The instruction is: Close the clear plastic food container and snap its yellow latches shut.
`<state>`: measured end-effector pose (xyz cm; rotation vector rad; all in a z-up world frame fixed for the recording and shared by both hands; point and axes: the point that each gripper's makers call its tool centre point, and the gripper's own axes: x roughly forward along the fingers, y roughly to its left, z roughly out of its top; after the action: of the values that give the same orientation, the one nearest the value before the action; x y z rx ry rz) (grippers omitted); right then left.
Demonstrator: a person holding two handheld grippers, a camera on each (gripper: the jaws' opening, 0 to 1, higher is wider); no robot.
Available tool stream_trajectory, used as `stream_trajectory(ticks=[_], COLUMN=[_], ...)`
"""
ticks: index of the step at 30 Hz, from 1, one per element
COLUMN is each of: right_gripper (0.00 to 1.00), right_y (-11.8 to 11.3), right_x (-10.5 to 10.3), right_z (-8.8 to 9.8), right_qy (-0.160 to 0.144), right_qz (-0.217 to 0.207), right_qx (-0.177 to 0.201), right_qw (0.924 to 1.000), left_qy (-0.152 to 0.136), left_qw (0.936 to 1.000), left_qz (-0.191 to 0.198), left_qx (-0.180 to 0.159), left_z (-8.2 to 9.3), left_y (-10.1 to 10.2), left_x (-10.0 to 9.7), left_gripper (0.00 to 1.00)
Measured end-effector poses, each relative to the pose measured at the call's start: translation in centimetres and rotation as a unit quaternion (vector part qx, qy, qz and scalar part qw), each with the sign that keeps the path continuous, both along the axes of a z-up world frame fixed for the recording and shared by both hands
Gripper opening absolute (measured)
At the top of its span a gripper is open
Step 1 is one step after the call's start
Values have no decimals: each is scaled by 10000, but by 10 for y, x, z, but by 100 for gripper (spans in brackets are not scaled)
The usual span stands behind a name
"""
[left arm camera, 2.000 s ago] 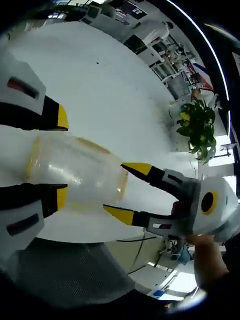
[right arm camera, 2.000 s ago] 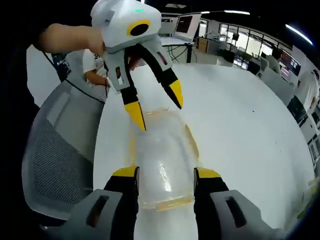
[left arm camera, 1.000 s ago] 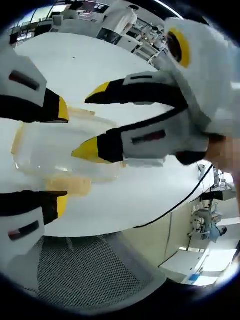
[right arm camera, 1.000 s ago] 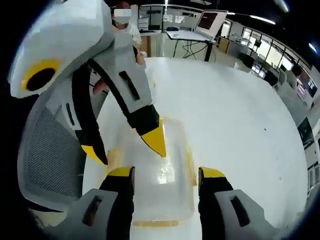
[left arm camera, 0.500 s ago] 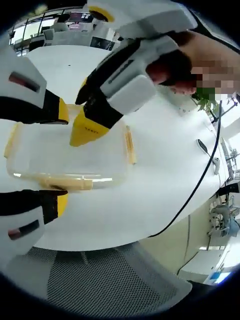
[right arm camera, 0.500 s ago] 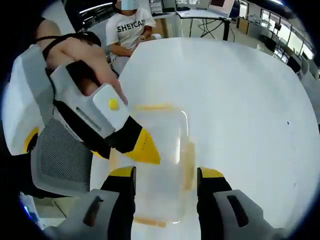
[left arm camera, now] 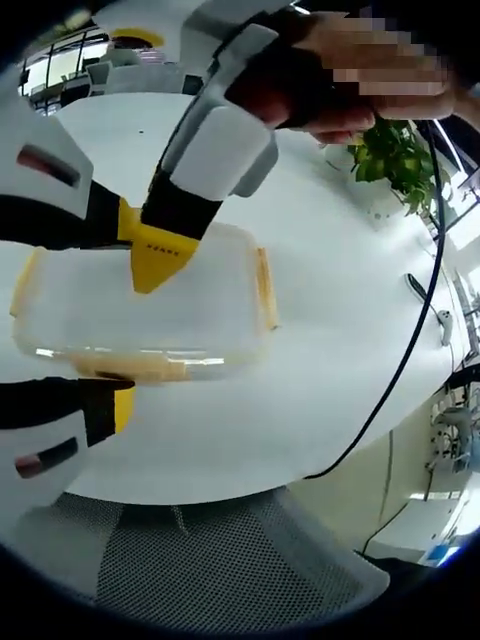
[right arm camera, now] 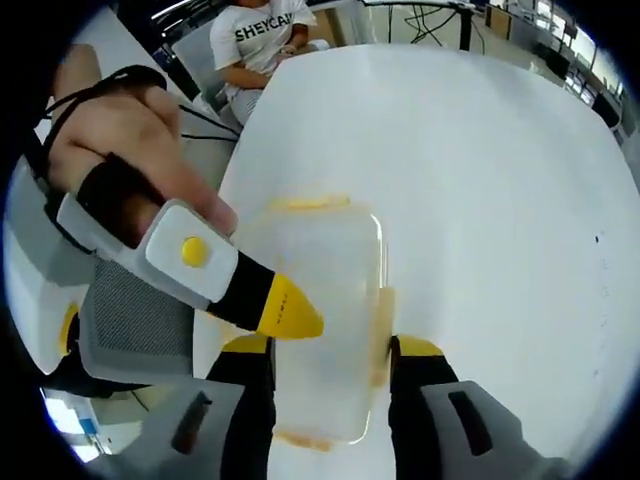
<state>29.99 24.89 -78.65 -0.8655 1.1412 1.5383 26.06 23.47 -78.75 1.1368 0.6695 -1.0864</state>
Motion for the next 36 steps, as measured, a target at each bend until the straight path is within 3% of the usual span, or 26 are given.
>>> stream_trajectory(ticks=[6,20,23,28,36], right_gripper=[37,38,38,38,40], right_y=[-11,-2,-1,0,3], right_x=[-8,-2,-2,-1,1], right_z=[-5,-3,-2,-1,0], right_qy=[72,136,115,108,171], right_qz=[16,94,86,105,31], right_qx=[68,89,44,41,139], right_qw=[9999,9998,9999,9999,9998], left_qy=[-24,29,-23,-53,129], left_qw=[10000,9996,9995,9995,9994], left_qz=[31,164,300,226,217], left_qx=[9,209,102,216,239], left_z=[0,-1,-5,-5,-2], left_y=[1,1,1,0,0], left_x=[1,3,2,2,2], left_gripper=[44,41,40,41,42])
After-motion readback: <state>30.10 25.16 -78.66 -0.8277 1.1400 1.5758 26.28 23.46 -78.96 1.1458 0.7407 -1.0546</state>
